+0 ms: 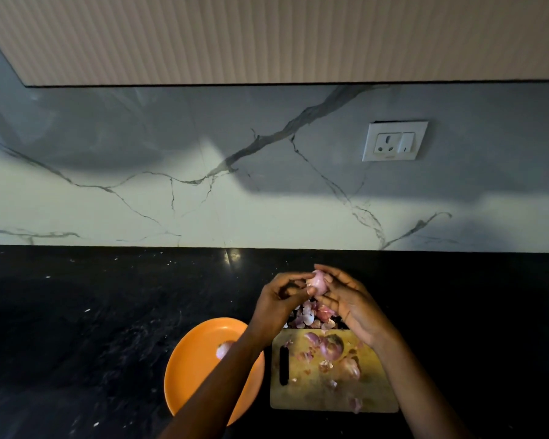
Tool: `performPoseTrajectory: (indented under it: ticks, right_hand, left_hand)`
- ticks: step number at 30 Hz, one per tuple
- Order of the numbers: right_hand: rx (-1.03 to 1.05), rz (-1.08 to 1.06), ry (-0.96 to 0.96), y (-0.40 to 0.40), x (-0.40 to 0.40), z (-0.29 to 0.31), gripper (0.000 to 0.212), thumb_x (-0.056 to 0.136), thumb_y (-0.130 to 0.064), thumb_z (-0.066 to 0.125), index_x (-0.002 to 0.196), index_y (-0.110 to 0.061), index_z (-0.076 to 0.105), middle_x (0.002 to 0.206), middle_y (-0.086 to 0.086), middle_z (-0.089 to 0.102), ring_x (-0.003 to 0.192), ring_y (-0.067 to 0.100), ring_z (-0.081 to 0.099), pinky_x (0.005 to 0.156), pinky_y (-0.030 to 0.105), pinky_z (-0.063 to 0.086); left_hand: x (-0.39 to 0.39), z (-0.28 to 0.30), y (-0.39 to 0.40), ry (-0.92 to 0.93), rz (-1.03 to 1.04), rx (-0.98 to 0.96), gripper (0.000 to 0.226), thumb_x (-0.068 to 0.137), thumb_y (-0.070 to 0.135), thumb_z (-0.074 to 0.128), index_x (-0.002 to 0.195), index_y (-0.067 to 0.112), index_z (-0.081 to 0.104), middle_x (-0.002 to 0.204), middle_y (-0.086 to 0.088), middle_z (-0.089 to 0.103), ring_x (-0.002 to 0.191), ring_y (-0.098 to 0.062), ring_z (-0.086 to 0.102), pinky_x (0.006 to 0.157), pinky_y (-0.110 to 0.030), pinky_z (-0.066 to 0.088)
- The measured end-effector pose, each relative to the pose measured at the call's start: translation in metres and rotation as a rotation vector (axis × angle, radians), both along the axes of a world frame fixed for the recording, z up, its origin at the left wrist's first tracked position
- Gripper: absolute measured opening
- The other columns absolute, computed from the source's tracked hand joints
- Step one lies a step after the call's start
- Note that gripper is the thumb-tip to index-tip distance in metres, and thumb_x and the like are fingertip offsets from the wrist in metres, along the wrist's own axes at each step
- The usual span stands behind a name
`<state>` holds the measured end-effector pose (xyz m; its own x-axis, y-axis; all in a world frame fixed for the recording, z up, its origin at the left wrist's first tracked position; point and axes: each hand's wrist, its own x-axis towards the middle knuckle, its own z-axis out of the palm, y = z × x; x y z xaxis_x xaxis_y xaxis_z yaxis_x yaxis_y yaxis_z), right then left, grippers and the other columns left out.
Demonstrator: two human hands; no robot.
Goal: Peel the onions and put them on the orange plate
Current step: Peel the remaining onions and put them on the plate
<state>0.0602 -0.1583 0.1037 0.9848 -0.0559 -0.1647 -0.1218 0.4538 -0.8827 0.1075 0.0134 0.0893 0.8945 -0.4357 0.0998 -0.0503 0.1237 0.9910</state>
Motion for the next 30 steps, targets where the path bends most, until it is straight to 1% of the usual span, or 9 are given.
performPoseTrajectory:
  ticks: [4, 9, 13, 17, 19, 22, 24, 27, 30]
  right_hand:
    - [0.008, -0.007, 0.001, 0.000, 0.000, 0.000, 0.036, 0.090, -0.014, 0.060, 0.126, -0.010, 0.064, 0.127, 0.014, 0.068, 0.115, 0.024, 0.067, 0.086, 0.028, 0.057]
    - [-0.029, -0.022, 0.006, -0.002, 0.000, -0.001, 0.036, 0.090, -0.015, 0.061, 0.125, -0.011, 0.066, 0.127, 0.014, 0.068, 0.115, 0.024, 0.068, 0.084, 0.028, 0.057]
    - [-0.040, -0.010, 0.004, -0.002, -0.002, -0.005, 0.038, 0.089, -0.016, 0.060, 0.126, -0.010, 0.065, 0.127, 0.014, 0.067, 0.113, 0.023, 0.068, 0.085, 0.029, 0.057]
    - [-0.013, 0.014, -0.005, -0.003, -0.003, -0.005, 0.039, 0.090, -0.014, 0.058, 0.129, -0.007, 0.062, 0.127, 0.016, 0.067, 0.114, 0.025, 0.067, 0.086, 0.030, 0.057]
    - [-0.012, 0.008, -0.009, -0.004, -0.002, -0.005, 0.040, 0.090, -0.013, 0.058, 0.129, -0.007, 0.061, 0.128, 0.015, 0.067, 0.115, 0.025, 0.067, 0.086, 0.029, 0.057]
    - [0.005, -0.008, -0.001, -0.003, 0.000, -0.005, 0.040, 0.089, -0.014, 0.060, 0.128, -0.007, 0.062, 0.128, 0.015, 0.067, 0.116, 0.025, 0.067, 0.087, 0.029, 0.058]
    - [0.019, -0.013, -0.002, -0.003, 0.001, -0.004, 0.039, 0.090, -0.015, 0.060, 0.128, -0.007, 0.063, 0.128, 0.015, 0.067, 0.117, 0.026, 0.067, 0.087, 0.029, 0.058]
    - [0.006, -0.024, 0.003, -0.001, 0.002, -0.003, 0.039, 0.091, -0.018, 0.060, 0.129, -0.009, 0.062, 0.125, 0.015, 0.069, 0.115, 0.027, 0.068, 0.086, 0.028, 0.058]
    - [-0.050, -0.034, 0.011, -0.001, 0.003, -0.003, 0.039, 0.090, -0.022, 0.060, 0.127, -0.010, 0.064, 0.125, 0.015, 0.069, 0.107, 0.026, 0.071, 0.081, 0.027, 0.058]
  left_hand:
    - [0.004, -0.005, -0.006, -0.010, 0.095, 0.001, 0.013, 0.085, 0.015, 0.076, 0.098, 0.012, 0.076, 0.102, -0.021, 0.069, 0.101, -0.037, 0.068, 0.091, -0.048, 0.056]
    - [0.007, -0.007, -0.009, -0.057, 0.111, 0.090, 0.009, 0.097, 0.007, 0.062, 0.100, 0.007, 0.070, 0.095, -0.010, 0.073, 0.091, -0.018, 0.070, 0.081, -0.027, 0.055]
    - [0.012, -0.012, -0.008, -0.041, 0.231, 0.154, 0.007, 0.100, 0.016, 0.059, 0.097, 0.017, 0.065, 0.089, 0.000, 0.070, 0.084, -0.014, 0.069, 0.078, -0.031, 0.056]
    - [0.018, -0.013, 0.000, 0.008, 0.295, 0.228, 0.034, 0.105, 0.034, 0.047, 0.089, 0.012, 0.068, 0.078, 0.000, 0.069, 0.072, -0.008, 0.065, 0.067, -0.026, 0.051]
    - [0.017, -0.010, 0.004, -0.022, 0.234, 0.276, 0.033, 0.104, 0.037, 0.048, 0.091, 0.015, 0.069, 0.082, 0.003, 0.070, 0.076, -0.005, 0.066, 0.069, -0.025, 0.050]
    - [0.013, -0.007, 0.004, -0.117, 0.093, 0.226, 0.013, 0.099, 0.026, 0.061, 0.104, 0.019, 0.070, 0.098, 0.005, 0.071, 0.093, -0.009, 0.068, 0.080, -0.028, 0.055]
    - [0.011, -0.008, 0.001, -0.158, 0.047, 0.182, 0.017, 0.094, 0.019, 0.068, 0.111, 0.018, 0.071, 0.105, 0.004, 0.070, 0.100, -0.015, 0.068, 0.086, -0.029, 0.057]
    - [0.009, -0.010, -0.003, -0.164, 0.116, 0.183, 0.023, 0.089, 0.018, 0.075, 0.112, 0.019, 0.073, 0.103, 0.009, 0.070, 0.097, -0.015, 0.069, 0.085, -0.034, 0.059]
    - [0.009, -0.011, -0.003, -0.115, 0.156, 0.148, 0.016, 0.088, 0.015, 0.075, 0.104, 0.017, 0.077, 0.098, 0.004, 0.075, 0.094, -0.016, 0.072, 0.085, -0.037, 0.058]
